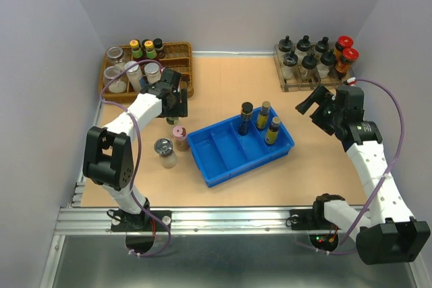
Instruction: Organize the condiment bottles
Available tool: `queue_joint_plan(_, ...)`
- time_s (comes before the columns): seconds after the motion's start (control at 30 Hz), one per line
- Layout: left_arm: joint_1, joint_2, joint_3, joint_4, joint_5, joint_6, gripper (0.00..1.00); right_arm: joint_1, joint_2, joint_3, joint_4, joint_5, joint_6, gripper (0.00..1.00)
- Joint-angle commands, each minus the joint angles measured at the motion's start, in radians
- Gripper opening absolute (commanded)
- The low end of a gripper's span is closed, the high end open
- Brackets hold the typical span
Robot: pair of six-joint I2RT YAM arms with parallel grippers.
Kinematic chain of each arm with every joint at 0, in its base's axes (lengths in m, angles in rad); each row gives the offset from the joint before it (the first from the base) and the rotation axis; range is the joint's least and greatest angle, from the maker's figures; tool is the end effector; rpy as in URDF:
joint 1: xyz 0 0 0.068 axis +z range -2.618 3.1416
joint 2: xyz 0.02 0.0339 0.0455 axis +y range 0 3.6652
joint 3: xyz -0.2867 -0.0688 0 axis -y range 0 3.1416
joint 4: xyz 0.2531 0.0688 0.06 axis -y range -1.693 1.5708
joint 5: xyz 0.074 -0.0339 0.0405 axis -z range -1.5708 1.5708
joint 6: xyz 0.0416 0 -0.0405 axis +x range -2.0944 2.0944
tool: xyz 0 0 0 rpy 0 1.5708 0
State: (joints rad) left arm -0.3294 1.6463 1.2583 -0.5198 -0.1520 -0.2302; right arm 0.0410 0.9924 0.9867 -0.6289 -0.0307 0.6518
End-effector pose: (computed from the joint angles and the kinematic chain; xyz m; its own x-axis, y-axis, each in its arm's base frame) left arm 0.3516 -0.1136 0.2684 -0.7789 0.0279 -0.6265 0.0553 0.9982 -0.0242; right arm 0.2096 0.0099 0.3436 -0.5108 0.5859 -0.6292 0.3071 0.8079 0.5030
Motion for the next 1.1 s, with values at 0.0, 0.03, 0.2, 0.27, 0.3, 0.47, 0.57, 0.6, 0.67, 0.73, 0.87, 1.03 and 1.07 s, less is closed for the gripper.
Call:
queue_joint_plan(0.0, 0.007, -0.042, -0.03, -0.002, 0.015, -0.009, 0.77, 0.005, 0.002, 0.052, 0.011, 0.0, 0.003, 1.0)
queue_joint_plan(0.03, 0.007, -0.042, -0.034, -0.002, 0.02, -0.011, 0.77, 0.003, 0.002, 0.052, 0.011, 0.0, 0.003, 1.0)
queue_joint_plan(0.2, 0.007, -0.036, -0.043, 0.004, 0.017, -0.011, 0.69, 0.003, 0.0, 0.053, 0.012, 0.0, 0.003, 1.0)
queue_joint_plan(0.27, 0.007, -0.029, -0.033, 0.003, 0.017, -0.011, 0.52, 0.003, 0.002, 0.055, 0.011, 0.0, 0.002, 1.0)
queue_joint_plan(0.3, 0.007, -0.029, -0.027, 0.003, 0.012, -0.012, 0.44, 0.003, 0.0, 0.055, 0.011, 0.0, 0.002, 1.0)
queue_joint_plan(0.47, 0.007, -0.049, 0.041, -0.029, -0.076, -0.02, 0.0, 0.003, -0.008, 0.055, 0.009, 0.005, -0.001, 1.0)
queue_joint_plan(0.57, 0.007, -0.098, 0.119, -0.032, -0.09, -0.009, 0.0, 0.003, -0.009, 0.055, 0.009, 0.005, -0.001, 1.0)
queue_joint_plan(0.6, 0.006, -0.127, 0.154, -0.016, -0.074, 0.006, 0.0, 0.003, -0.008, 0.055, 0.011, 0.005, -0.001, 1.0)
queue_joint_plan(0.67, 0.001, -0.157, 0.176, 0.01, 0.003, 0.067, 0.0, 0.003, -0.006, 0.055, 0.011, 0.003, -0.001, 1.0)
queue_joint_plan(0.73, -0.02, -0.166, 0.21, 0.011, 0.089, 0.124, 0.0, 0.003, -0.005, 0.055, 0.011, 0.002, 0.0, 1.0)
queue_joint_plan(0.87, -0.111, -0.181, 0.208, 0.006, 0.264, 0.226, 0.0, 0.003, 0.0, 0.055, 0.011, 0.003, 0.002, 1.0)
queue_joint_plan(1.03, -0.256, -0.151, 0.191, -0.034, 0.396, 0.316, 0.0, 0.003, 0.003, 0.056, 0.011, 0.0, 0.006, 1.0)
queue_joint_plan(1.07, -0.292, -0.132, 0.187, -0.036, 0.402, 0.319, 0.0, 0.005, 0.002, 0.055, 0.011, 0.0, 0.006, 1.0)
